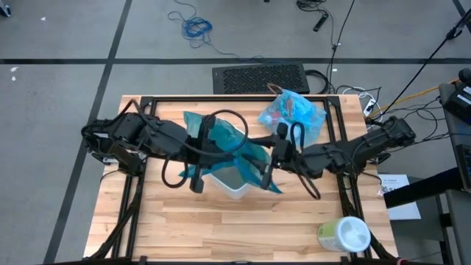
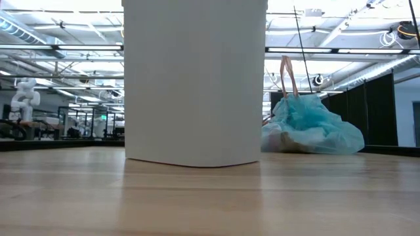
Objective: Place trash/remove bag and relplace
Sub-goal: Insert a blue trash bag into the trash bin
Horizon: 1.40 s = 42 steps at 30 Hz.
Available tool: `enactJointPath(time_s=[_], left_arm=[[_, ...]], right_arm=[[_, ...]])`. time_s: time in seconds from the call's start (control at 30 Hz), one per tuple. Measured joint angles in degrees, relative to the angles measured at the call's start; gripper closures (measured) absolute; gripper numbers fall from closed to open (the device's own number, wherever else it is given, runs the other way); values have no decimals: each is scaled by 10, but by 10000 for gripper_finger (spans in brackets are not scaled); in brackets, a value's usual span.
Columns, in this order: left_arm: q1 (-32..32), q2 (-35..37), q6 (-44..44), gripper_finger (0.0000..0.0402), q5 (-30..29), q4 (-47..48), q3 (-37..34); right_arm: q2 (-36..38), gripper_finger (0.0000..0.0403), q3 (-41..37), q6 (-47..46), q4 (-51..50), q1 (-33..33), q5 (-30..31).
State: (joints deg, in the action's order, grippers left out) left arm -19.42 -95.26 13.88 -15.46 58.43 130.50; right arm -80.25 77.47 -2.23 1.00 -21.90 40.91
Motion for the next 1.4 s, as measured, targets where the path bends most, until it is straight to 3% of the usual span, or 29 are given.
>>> enactJointPath(time_s=[0.13, 0.2, 0.57, 0.93, 1.13, 1.23, 1.4], left_arm=[[-12, 1, 11, 402, 2, -6, 0], [-17, 4, 18, 402, 2, -8, 0], [-21, 17, 27, 392, -26, -18, 45], [-21, 24, 45, 262, -36, -52, 45], [-21, 52, 65, 231, -64, -76, 45], [-21, 66, 74, 231, -117, -64, 45], [-18, 96, 59, 248, -306, 9, 45]], right_arm=[[0, 361, 0, 51, -1, 9, 0], [0, 387, 0, 87, 16, 9, 4], [3, 402, 80, 153, -17, -9, 12], [2, 403, 89, 139, -46, -8, 12], [2, 403, 89, 139, -48, -8, 12], [2, 403, 89, 139, -50, -8, 12], [6, 403, 89, 139, -53, -14, 13]])
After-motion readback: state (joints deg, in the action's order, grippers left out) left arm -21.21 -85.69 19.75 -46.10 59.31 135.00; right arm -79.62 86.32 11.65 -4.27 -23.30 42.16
